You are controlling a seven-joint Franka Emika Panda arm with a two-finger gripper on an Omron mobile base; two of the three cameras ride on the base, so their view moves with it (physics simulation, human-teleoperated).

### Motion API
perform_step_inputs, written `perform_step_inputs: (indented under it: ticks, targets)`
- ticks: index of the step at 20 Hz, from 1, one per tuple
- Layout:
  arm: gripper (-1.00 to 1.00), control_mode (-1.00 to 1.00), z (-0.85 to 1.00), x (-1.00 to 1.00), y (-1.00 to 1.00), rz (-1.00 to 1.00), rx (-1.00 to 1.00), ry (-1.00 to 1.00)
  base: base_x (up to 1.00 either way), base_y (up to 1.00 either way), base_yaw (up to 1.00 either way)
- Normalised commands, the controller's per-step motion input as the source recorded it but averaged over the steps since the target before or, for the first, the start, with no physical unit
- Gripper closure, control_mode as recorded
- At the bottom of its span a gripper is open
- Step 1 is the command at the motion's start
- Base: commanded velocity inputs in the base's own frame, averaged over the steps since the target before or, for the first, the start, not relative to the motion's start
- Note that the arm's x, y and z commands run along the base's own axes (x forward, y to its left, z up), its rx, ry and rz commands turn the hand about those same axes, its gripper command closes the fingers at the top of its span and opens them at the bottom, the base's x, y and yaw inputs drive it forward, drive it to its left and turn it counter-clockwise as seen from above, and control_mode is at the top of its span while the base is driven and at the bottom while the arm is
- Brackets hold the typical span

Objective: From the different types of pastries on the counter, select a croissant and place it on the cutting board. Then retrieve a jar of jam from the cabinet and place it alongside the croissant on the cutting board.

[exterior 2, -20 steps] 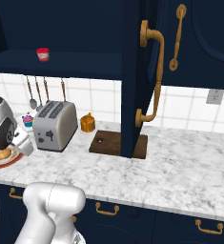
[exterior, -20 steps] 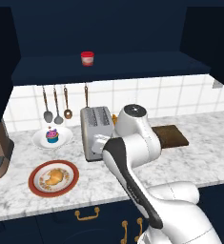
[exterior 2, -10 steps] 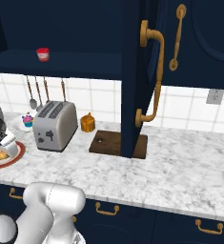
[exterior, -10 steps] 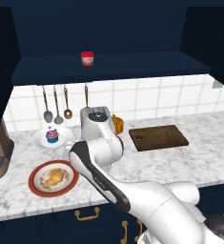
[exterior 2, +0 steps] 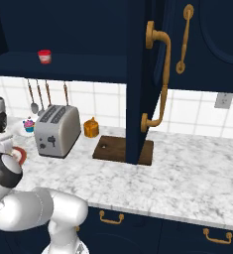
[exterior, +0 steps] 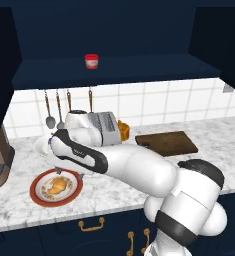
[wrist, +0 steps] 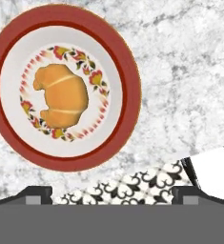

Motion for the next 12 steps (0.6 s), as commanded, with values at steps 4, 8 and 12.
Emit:
perform_step_inputs:
  ticks: [4, 8, 12]
  targets:
    - [-1.00, -1.00, -0.27, 0.01, 0.19, 0.00, -0.07, 0.00, 0.00, 0.00, 0.00]
    - [-1.00, -1.00, -0.48, 0.00, 0.05, 0.00, -0.10, -0.01, 0.00, 0.00, 0.00]
    - [-1.00, -1.00, -0.33, 0.06, 0.01, 0.00, -0.04, -0.08, 0.00, 0.00, 0.00]
